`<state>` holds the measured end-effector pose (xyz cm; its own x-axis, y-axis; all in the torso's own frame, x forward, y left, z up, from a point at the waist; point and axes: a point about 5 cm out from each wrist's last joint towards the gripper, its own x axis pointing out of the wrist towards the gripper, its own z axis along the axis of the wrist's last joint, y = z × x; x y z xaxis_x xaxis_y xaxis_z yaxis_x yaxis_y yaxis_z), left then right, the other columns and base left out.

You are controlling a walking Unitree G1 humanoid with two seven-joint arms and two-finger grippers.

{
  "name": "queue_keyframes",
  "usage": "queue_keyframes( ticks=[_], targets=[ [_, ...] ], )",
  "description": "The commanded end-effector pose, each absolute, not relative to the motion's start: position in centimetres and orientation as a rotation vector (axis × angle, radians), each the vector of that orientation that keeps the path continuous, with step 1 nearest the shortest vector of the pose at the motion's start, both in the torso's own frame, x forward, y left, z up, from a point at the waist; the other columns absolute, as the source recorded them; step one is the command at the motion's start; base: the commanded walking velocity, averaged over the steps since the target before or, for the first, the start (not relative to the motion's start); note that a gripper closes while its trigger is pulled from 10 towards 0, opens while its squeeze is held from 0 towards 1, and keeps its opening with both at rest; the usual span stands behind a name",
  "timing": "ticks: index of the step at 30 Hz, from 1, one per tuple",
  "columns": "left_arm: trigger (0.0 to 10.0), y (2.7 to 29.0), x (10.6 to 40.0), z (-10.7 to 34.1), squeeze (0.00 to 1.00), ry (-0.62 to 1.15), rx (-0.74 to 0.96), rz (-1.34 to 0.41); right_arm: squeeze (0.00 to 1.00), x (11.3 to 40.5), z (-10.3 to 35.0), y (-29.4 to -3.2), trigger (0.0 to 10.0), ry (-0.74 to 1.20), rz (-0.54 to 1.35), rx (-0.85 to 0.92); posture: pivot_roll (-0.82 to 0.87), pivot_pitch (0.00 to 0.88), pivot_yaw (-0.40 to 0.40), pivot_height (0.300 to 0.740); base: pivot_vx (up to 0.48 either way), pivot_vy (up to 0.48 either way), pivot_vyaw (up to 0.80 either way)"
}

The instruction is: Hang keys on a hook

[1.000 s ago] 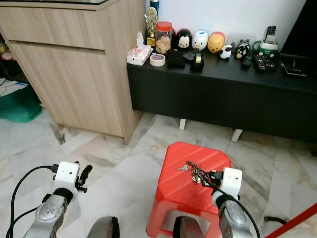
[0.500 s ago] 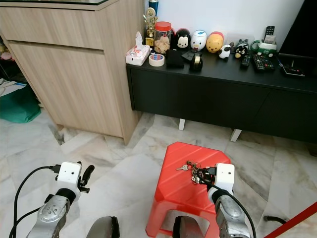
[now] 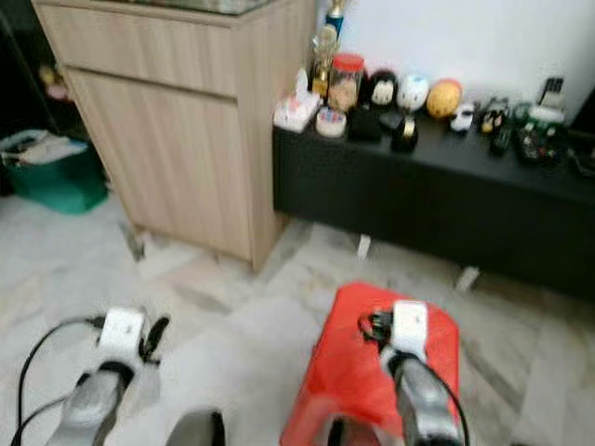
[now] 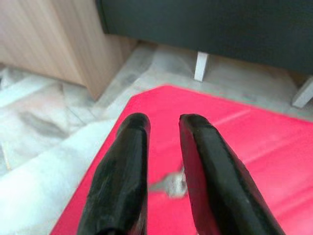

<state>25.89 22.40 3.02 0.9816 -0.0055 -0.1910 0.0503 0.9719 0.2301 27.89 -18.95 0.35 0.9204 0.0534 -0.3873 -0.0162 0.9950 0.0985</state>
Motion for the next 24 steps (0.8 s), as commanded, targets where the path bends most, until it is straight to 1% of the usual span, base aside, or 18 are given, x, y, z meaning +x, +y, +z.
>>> queue_keyframes(
  ticks=[1,9,15,16,24],
  targets=[
    [10.0,21.4,26.1,3.0,0.0,0.184,0.221,-0.057,0.0,27.2,-0.3,-20.1,10.0,0.433,-0.012,0.085,0.08,0.0,-0.053,0.602,0.0,0.0,0.0],
    [10.0,21.6,26.0,3.0,0.0,0.188,0.224,-0.052,0.0,27.1,-0.5,-20.4,10.0,0.443,-0.053,0.074,0.09,0.0,-0.055,0.602,0.0,0.0,0.0],
    [10.0,21.7,25.9,3.0,0.0,0.189,0.223,-0.053,0.0,26.7,-1.3,-21.2,10.0,0.512,-0.102,0.05,0.09,0.0,-0.052,0.602,0.0,0.0,0.0],
    [10.0,21.7,25.8,3.0,0.0,0.189,0.224,-0.053,1.0,26.6,-1.5,-21.3,10.0,0.537,-0.106,0.035,0.09,0.0,-0.049,0.602,0.0,0.0,0.0],
    [10.0,21.9,25.6,3.1,0.0,0.188,0.224,-0.058,1.0,26.7,-2.0,-21.8,10.0,0.636,-0.102,-0.067,0.09,0.0,-0.04,0.602,0.0,0.0,0.0]
  ],
)
